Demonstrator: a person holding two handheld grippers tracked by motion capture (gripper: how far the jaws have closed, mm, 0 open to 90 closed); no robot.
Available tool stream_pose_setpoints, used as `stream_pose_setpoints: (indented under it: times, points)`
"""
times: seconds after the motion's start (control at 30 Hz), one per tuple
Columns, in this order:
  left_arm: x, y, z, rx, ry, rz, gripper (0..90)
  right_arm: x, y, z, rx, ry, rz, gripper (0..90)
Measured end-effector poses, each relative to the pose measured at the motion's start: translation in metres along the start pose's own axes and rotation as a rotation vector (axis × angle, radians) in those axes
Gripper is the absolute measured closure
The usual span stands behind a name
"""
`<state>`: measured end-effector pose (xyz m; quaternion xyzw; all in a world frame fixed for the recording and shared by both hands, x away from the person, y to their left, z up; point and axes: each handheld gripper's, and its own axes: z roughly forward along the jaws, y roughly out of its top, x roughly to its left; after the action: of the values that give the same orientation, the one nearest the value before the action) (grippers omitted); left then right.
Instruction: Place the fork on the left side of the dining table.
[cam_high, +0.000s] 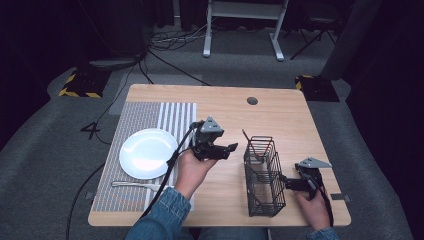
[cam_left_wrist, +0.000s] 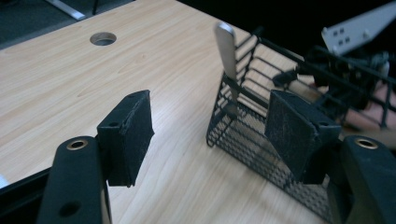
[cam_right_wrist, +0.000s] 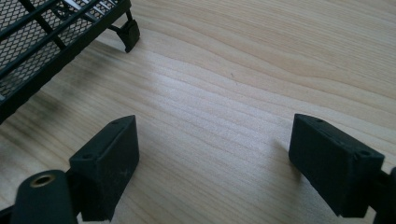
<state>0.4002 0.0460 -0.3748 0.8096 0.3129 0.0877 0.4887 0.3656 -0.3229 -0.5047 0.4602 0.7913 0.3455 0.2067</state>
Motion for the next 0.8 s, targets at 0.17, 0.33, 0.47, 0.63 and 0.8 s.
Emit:
stream_pose_setpoints:
  times: [0.17,0.33,0.47,0.63,0.8]
  points:
    - [-0.001,0.009,0.009,-0.022,-0.017,0.000,35.2,0.000,0.000,0.000,0.001,0.000,-0.002,16.1]
    - [-0.004,0.017,0.019,-0.020,-0.021,0.014,43.0,0.000,0.000,0.000,0.001,0.002,-0.003,16.2]
    - [-0.002,0.018,0.028,0.007,-0.032,0.002,52.2,0.000,-0.001,-0.001,0.001,0.003,-0.004,16.2]
    - [0.001,0.019,0.034,0.020,-0.056,-0.018,57.3,0.000,-0.001,-0.001,0.001,0.003,-0.004,16.2]
    - [-0.002,0.023,0.041,0.049,-0.061,0.004,60.6,0.000,-0.001,-0.001,0.001,0.003,-0.003,16.3]
